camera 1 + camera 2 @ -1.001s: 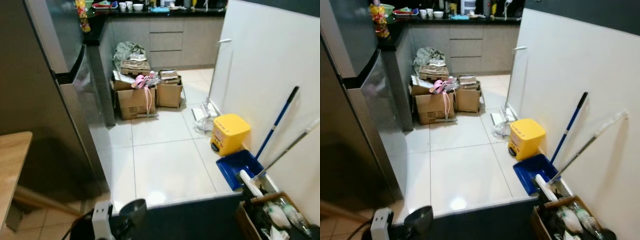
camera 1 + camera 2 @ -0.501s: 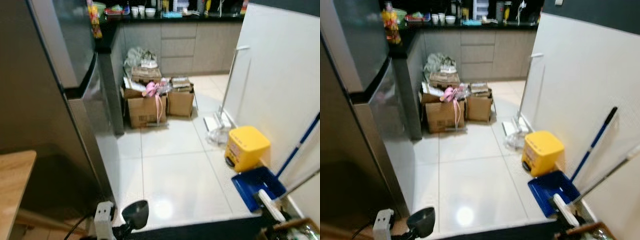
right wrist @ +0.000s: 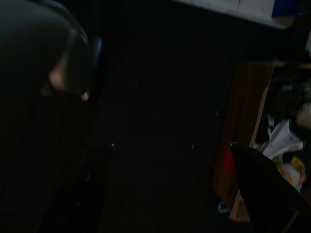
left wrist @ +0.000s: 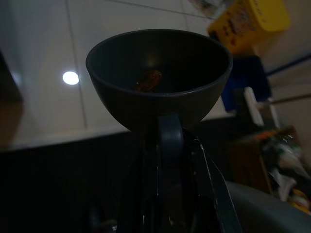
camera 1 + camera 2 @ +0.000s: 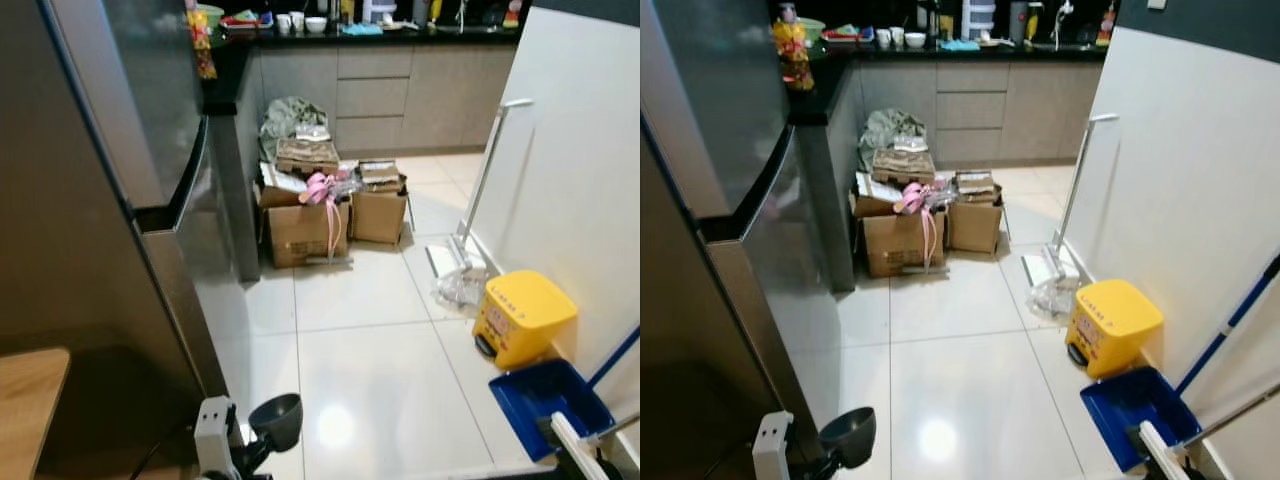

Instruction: Restocking fridge

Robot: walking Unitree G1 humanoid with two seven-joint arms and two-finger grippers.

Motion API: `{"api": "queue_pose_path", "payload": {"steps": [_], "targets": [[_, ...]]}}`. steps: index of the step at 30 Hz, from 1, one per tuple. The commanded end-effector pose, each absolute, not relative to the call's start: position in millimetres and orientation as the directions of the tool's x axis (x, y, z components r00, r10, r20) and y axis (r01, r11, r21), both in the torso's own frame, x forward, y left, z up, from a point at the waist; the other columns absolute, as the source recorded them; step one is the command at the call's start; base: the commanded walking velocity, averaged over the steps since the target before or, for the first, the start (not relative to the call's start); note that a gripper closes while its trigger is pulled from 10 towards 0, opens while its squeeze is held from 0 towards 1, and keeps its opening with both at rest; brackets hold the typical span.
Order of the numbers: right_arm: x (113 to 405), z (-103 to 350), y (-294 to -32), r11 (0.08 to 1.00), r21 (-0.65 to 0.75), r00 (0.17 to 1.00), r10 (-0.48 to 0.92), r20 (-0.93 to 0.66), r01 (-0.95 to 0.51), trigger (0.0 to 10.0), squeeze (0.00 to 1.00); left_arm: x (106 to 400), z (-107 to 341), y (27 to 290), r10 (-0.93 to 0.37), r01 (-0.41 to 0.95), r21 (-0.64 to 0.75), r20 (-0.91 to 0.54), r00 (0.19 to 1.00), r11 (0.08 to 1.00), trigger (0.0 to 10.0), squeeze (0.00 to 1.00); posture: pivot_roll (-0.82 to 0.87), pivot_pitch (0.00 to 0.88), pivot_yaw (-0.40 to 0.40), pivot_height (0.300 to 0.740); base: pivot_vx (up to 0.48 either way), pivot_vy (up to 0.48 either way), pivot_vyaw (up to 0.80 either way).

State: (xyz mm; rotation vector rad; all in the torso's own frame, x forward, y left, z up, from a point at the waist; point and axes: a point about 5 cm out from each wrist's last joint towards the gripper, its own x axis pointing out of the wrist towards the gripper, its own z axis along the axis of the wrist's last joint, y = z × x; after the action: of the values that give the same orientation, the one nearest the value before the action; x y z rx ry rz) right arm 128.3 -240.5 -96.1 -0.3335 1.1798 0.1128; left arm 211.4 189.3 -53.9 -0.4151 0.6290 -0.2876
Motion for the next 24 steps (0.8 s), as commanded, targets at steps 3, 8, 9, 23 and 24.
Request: {"api": "queue_pose_path", "payload": {"steps": [3,8,9,23,24], "targets": [[129.5,-95.0,-243.2,0.953,-0.195,0.389,-0.094,-0.917,-0.230,10.0,0.00,212.3,-54.1,190.4,-0.349,0.117,-0.427,-0.519,0.780,0.897,10.0,0.00,-0.11,0.000,0.025,0.740,0.000,0.000,0.00],[128.5,-95.5,-241.5,0.965,-0.156,0.391,-0.062,-0.918,-0.212,10.0,0.00,212.5,-54.4,191.4,-0.327,0.104,-0.407,-0.527,0.785,0.907,10.0,0.00,-0.11,0.000,0.023,0.740,0.000,0.000,0.21],[128.6,-95.5,-241.3,0.964,-0.154,0.390,-0.059,-0.919,-0.218,10.0,0.00,212.5,-54.6,191.3,-0.324,0.103,-0.404,-0.529,0.784,0.909,10.0,0.00,-0.11,0.000,0.018,0.740,0.000,0.000,0.76],[128.3,-95.5,-241.1,0.967,-0.156,0.399,-0.064,-0.915,-0.202,10.0,0.00,205.6,-59.9,189.3,-0.309,0.109,-0.358,-0.570,0.762,0.927,10.0,0.00,-0.11,0.000,0.021,0.740,0.000,0.000,0.76],[128.5,-95.5,-241.2,0.967,-0.156,0.399,-0.064,-0.915,-0.203,10.0,0.00,205.6,-59.9,189.0,-0.310,0.107,-0.361,-0.568,0.763,0.926,10.0,0.00,-0.11,0.000,0.021,0.740,0.000,0.000,0.76]]}}
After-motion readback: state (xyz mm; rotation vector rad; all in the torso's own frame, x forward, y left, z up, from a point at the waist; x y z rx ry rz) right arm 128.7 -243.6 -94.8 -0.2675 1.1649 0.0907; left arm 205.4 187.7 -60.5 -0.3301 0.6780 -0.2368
